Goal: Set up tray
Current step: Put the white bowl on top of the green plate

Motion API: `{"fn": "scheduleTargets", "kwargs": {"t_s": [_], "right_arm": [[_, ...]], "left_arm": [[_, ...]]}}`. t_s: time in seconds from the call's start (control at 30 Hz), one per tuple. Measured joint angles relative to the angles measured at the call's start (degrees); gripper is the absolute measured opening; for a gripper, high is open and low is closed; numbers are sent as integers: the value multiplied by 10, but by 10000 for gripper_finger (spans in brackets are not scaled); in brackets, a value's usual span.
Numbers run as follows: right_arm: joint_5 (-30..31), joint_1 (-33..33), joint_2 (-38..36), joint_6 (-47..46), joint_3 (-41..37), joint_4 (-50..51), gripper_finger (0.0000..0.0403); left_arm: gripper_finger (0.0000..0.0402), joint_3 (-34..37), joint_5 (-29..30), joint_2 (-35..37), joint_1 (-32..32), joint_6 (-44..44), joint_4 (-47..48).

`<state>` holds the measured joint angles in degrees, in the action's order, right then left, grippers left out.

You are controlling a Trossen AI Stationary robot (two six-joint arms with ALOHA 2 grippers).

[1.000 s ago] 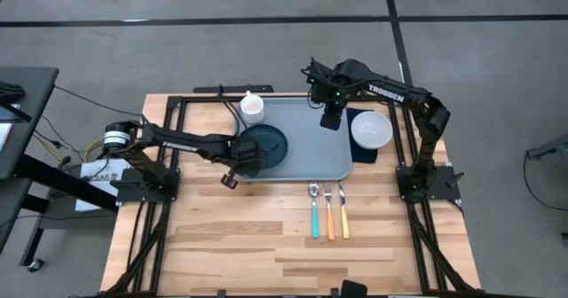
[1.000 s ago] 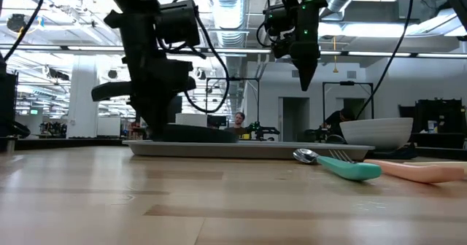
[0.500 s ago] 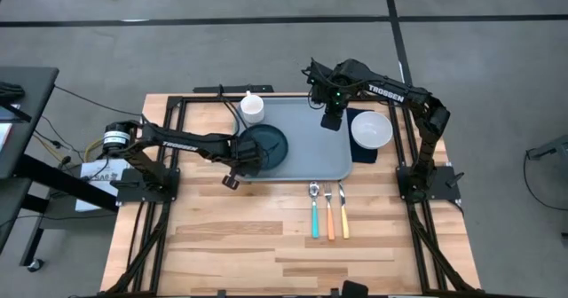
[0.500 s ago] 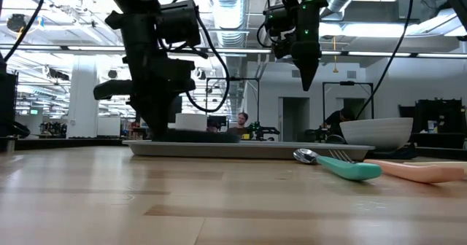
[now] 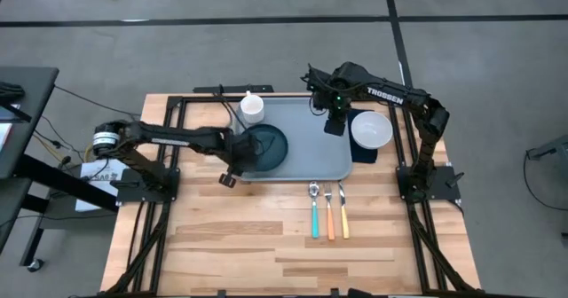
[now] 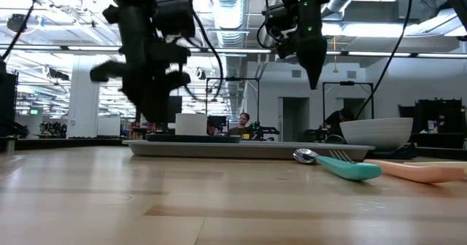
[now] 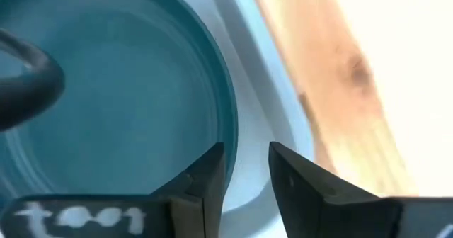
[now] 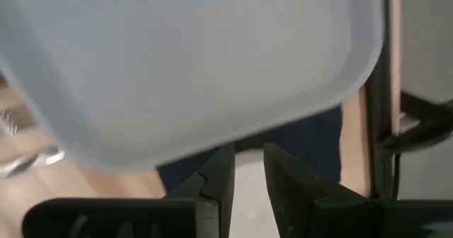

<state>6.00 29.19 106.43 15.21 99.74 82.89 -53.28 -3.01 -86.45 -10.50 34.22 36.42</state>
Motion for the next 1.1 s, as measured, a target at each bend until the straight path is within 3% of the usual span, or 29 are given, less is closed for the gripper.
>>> {"fn": "scheduleTargets", "kwargs": {"t_s": [0.1, 0.3, 0.4, 0.53, 0.73, 0.9, 1.1], "right_arm": [[0, 0, 0, -18, 0, 33, 71], [0, 2, 0, -43, -2, 46, 71], [-1, 7, -18, -42, -32, 22, 71], [-1, 30, -88, -35, -127, -37, 71], [0, 70, -238, -90, -283, -195, 71], [-20, 55, -327, -128, -392, -333, 71], [-62, 14, -337, -124, -434, -322, 71]], "left_arm": [[102, 0, -36, 57, -27, -10, -1], [103, 7, -28, 160, -60, -91, -56], [103, 63, -81, 209, -77, -107, -130], [103, 182, -180, 275, -109, -145, -301], [103, 306, -125, 353, -138, -227, -481], [103, 319, -78, 389, -140, -217, -489], [103, 319, -76, 401, -140, -215, -492]]}}
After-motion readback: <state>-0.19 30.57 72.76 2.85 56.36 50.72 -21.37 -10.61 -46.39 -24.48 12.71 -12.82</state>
